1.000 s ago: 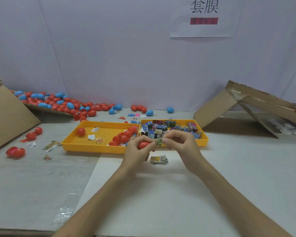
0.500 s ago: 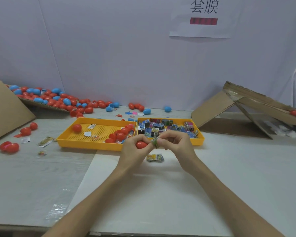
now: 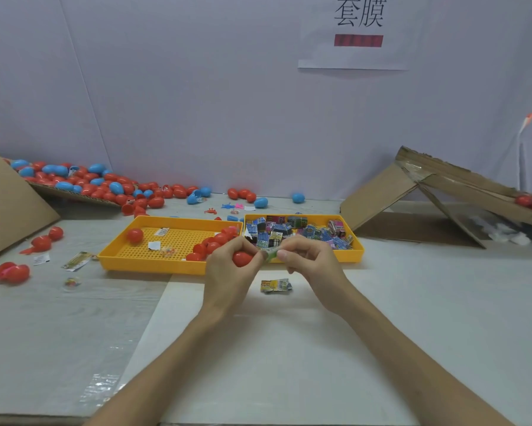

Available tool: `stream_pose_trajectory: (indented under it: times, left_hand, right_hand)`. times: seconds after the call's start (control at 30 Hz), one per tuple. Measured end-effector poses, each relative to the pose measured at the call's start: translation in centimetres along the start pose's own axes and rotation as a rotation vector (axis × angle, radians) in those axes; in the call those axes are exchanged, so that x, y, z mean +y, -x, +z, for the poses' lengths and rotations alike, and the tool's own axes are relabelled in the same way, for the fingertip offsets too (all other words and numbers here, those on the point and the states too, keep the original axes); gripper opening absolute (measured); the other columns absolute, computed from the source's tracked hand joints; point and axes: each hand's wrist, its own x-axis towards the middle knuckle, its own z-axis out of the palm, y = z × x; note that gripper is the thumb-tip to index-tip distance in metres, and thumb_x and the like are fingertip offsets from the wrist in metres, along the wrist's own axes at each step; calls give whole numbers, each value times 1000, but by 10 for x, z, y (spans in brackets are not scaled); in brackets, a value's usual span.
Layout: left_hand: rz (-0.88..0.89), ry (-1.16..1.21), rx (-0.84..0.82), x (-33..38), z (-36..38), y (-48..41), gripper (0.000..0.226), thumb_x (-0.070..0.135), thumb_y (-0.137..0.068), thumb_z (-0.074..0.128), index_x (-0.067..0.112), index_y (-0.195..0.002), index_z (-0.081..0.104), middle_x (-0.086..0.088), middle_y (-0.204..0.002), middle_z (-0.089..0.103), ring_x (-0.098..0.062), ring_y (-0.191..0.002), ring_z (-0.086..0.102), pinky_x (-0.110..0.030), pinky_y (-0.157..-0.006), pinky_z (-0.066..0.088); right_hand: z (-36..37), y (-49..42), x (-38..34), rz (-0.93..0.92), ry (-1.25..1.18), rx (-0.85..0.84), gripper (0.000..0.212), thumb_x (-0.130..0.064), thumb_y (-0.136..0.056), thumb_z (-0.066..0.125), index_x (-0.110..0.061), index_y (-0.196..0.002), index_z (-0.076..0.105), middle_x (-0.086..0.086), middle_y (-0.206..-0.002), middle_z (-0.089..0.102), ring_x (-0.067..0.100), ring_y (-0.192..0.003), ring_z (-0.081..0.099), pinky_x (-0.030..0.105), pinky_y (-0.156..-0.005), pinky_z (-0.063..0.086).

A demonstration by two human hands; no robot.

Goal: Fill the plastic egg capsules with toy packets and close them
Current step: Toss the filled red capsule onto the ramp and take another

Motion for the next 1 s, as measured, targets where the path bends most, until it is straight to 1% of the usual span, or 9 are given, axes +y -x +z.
stream_pose_trajectory:
  times: [0.17, 0.3, 0.43, 0.57, 0.63, 0.7, 0.8, 0.9, 1.0]
  left_hand:
    - [21, -83, -57, -1, 1, 1, 20, 19, -86, 79, 28, -74, 66, 12, -74, 66, -9, -76, 63, -25, -67, 51]
    - [-58, -33, -57, -2, 1, -1, 17, 20, -85, 79, 25, -74, 67, 8, -73, 66, -9, -75, 62, -18, -66, 48]
    - [-101, -1, -37, 1, 2, -1, 23, 14, -85, 76, 27, -71, 65, 8, -69, 64, -10, -71, 61, -13, -62, 46]
    - [-217, 171, -87, 5, -1, -4, 21, 9, -89, 71, 20, -72, 67, 8, -62, 62, -4, -59, 56, -13, -56, 43]
    - [-298, 322, -134, 7, -3, -4, 14, 10, -93, 67, 15, -81, 67, -2, -67, 62, -8, -55, 52, -19, -51, 41]
    - [-376, 508, -192, 10, -4, -5, 11, 11, -99, 57, 11, -93, 66, -8, -75, 60, -13, -58, 50, -24, -51, 41]
    - [-489, 730, -233, 14, -5, -6, 25, 12, -101, 42, 12, -102, 67, -4, -81, 60, -13, -62, 51, -27, -57, 40]
    - [-499, 778, -242, 14, -6, -7, 30, 10, -104, 42, 14, -106, 72, -4, -89, 60, -13, -72, 54, -28, -64, 43]
    - [-452, 771, -237, 10, -8, -8, 26, 11, -102, 54, 19, -115, 74, -2, -100, 69, -14, -87, 66, -27, -74, 54]
  right_hand:
    - [-2, 0, 3, 29, -91, -4, 9, 2, -87, 70, -4, -85, 76, 3, -80, 65, 19, -73, 52, 28, -67, 45]
    - [-2, -1, 4, 73, -104, 22, 10, 2, -88, 68, -4, -85, 75, 3, -74, 65, 18, -72, 53, 26, -65, 46]
    - [-2, 0, 3, 104, -96, -29, 10, -2, -89, 68, -7, -83, 74, 5, -69, 63, 15, -65, 57, 25, -63, 47]
    - [-2, 0, 1, 141, -55, -43, 11, -5, -91, 67, -10, -89, 77, 8, -71, 62, 15, -62, 55, 26, -62, 46]
    - [-2, -1, 1, 174, -93, -26, 12, -6, -91, 67, -8, -97, 77, 16, -79, 63, 18, -64, 56, 28, -63, 46]
    - [-3, -2, 0, 202, -122, -3, 16, -6, -92, 66, -7, -103, 77, 20, -85, 63, 19, -65, 57, 29, -64, 46]
    - [-4, -3, -1, 218, -134, 21, 19, -5, -92, 65, -10, -107, 77, 14, -81, 65, 18, -65, 60, 29, -65, 48]
    - [-5, -4, -1, 212, -122, 50, 24, -4, -93, 64, -13, -111, 76, 8, -80, 67, 17, -63, 61, 28, -64, 49]
    - [-6, -4, -3, 208, -133, 116, 25, -2, -92, 64, -18, -104, 78, 3, -80, 70, 17, -60, 60, 28, -63, 47]
